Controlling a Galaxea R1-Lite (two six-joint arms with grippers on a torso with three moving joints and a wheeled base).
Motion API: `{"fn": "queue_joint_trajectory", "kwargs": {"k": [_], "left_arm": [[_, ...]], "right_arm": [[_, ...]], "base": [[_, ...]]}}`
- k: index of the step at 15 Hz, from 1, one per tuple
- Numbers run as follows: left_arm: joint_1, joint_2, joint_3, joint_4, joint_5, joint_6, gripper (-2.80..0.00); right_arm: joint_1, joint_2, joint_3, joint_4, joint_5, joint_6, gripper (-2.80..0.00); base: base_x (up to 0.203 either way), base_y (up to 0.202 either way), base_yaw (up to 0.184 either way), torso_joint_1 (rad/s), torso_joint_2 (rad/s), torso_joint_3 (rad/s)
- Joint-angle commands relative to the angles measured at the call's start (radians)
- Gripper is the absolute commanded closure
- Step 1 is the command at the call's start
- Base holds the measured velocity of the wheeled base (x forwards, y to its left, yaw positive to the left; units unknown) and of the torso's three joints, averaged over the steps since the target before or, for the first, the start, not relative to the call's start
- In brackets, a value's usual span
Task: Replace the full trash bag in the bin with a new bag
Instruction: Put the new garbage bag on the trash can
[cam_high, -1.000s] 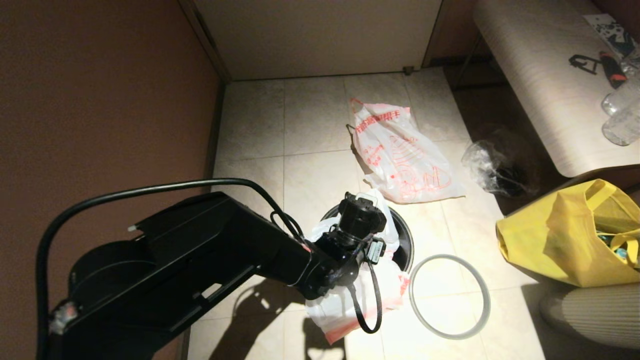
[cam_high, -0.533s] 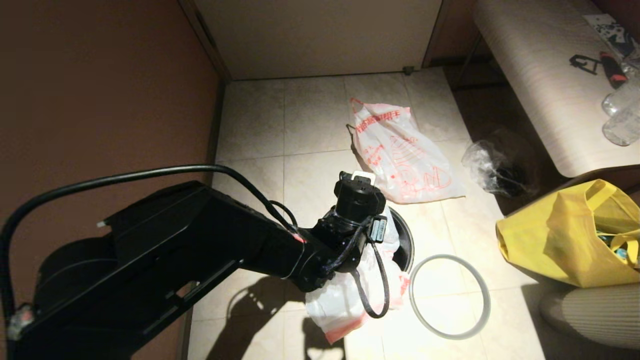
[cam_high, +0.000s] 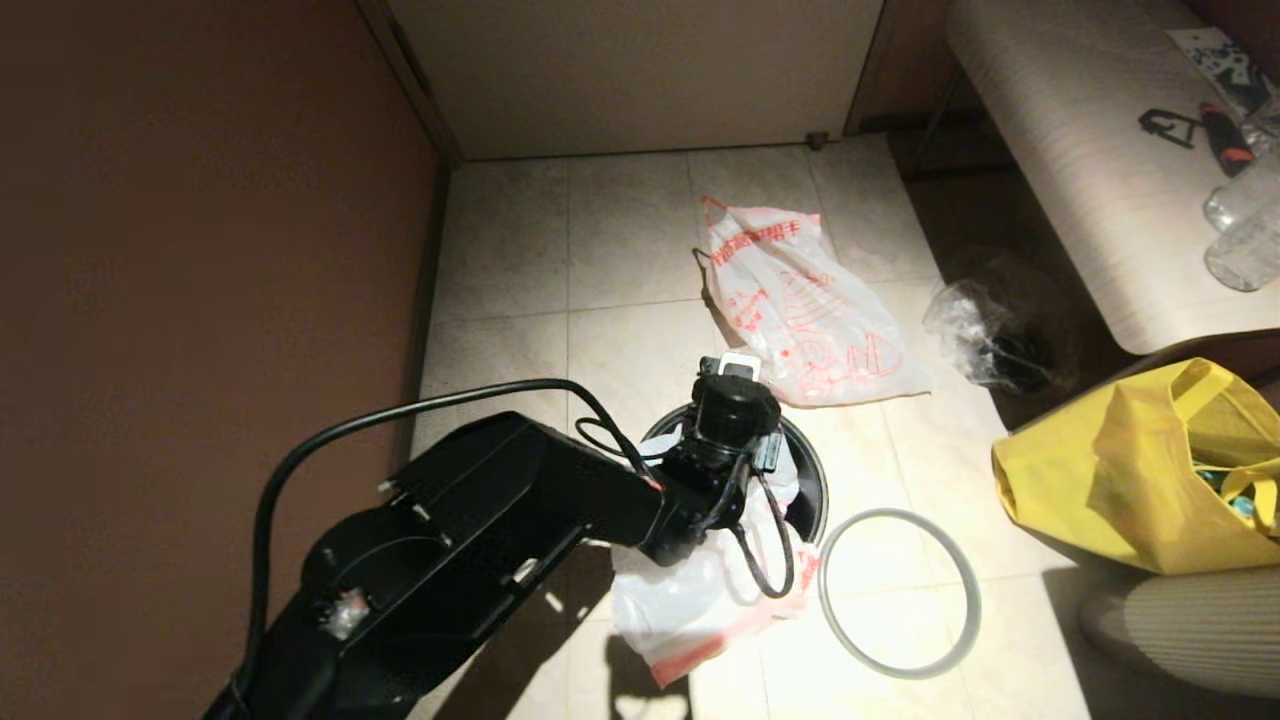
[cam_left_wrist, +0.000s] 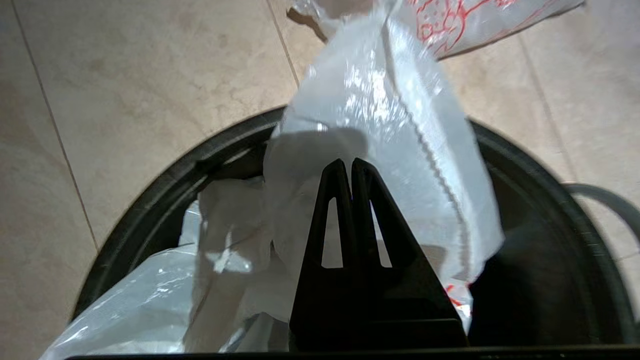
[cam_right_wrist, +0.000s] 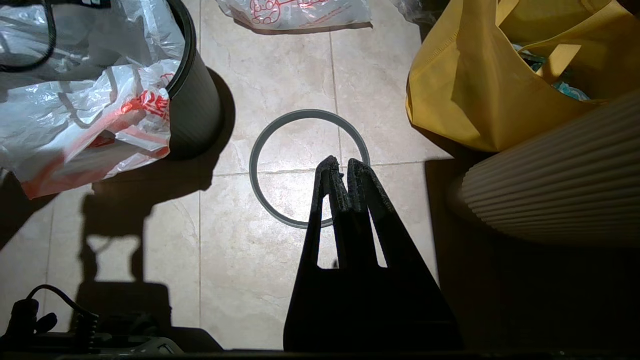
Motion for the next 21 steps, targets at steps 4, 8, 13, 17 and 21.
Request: {"fn": "queue_joint_trajectory", "kwargs": {"k": [4, 8, 13, 17, 21], "left_arm": [[0.057, 0.199, -0.127, -0.005, 0.003, 0.042, 0.0], [0.113, 0.31, -0.238, 0.0, 0.0, 0.116, 0.0], [0.11, 0.285, -0.215, 0.046, 0.005, 0.119, 0.0], [0.069, 0.081, 0.002, 0.046, 0.005, 0.117, 0.0], [0.004, -0.182, 0.3, 0.055, 0.008, 0.101, 0.0]], "right_arm": [[0.0, -0.001, 0.0, 0.0, 0.0, 0.0, 0.0], [0.0, -0.001, 0.0, 0.0, 0.0, 0.0, 0.0], [-0.001, -0.001, 0.0, 0.001, 0.0, 0.0, 0.0], [0.0, -0.001, 0.0, 0.0, 0.001, 0.0, 0.0], [0.0, -0.001, 0.0, 0.001, 0.0, 0.0, 0.0]], "base": [[0.0, 0.0, 0.0, 0.0, 0.0, 0.0], [0.0, 0.0, 0.0, 0.0, 0.0, 0.0], [0.0, 0.0, 0.0, 0.0, 0.0, 0.0], [0.0, 0.0, 0.0, 0.0, 0.0, 0.0], [0.0, 0.0, 0.0, 0.0, 0.0, 0.0]]}}
